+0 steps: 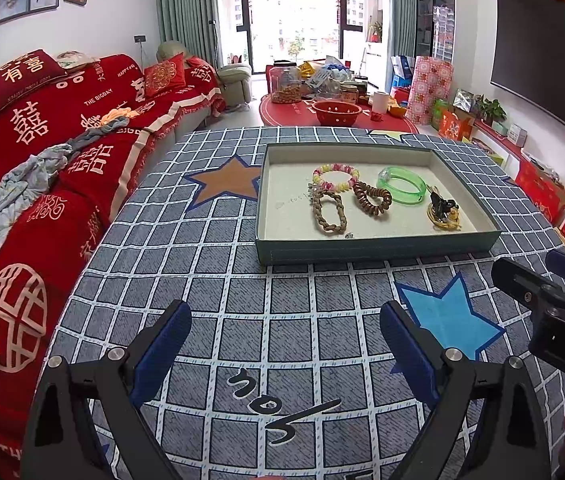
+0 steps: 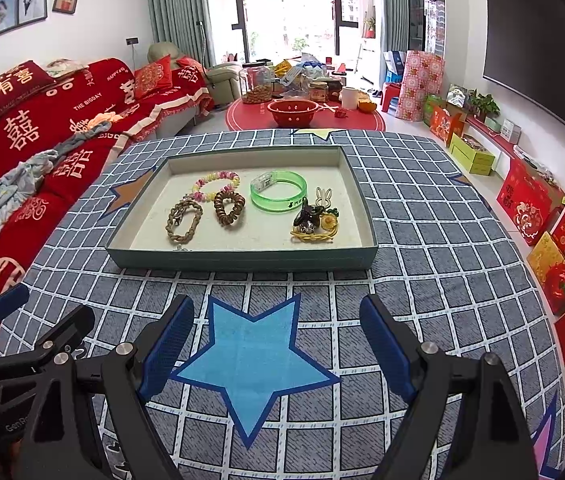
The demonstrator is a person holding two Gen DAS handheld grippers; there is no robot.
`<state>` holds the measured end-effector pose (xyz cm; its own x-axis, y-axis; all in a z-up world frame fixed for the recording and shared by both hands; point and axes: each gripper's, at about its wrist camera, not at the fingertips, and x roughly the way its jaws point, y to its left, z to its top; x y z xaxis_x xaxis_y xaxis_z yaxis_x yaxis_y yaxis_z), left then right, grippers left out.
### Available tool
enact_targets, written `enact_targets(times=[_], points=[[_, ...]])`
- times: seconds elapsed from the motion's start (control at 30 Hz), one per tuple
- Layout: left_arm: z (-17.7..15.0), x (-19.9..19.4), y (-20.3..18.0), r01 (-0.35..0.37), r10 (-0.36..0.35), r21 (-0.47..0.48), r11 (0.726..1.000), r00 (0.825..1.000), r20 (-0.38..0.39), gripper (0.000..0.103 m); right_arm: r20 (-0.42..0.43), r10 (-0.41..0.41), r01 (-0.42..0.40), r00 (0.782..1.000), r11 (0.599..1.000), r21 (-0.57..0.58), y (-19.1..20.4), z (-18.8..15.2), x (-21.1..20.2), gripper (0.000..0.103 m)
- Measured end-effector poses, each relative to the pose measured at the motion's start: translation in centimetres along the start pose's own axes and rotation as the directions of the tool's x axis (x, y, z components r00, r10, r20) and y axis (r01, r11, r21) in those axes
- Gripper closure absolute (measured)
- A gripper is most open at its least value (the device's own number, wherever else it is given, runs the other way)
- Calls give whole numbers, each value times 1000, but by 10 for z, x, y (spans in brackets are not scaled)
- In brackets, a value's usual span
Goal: Organize jewelry
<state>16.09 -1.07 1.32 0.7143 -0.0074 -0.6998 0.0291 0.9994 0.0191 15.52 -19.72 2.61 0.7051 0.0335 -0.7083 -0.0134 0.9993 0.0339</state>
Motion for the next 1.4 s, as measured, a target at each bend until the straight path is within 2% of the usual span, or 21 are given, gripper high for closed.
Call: enact_targets(times=[1.4], points=[[-1, 1, 0, 2, -2, 2, 1000, 1000, -7, 0, -1, 3, -3, 1000, 1000, 4, 3, 0, -1, 16]])
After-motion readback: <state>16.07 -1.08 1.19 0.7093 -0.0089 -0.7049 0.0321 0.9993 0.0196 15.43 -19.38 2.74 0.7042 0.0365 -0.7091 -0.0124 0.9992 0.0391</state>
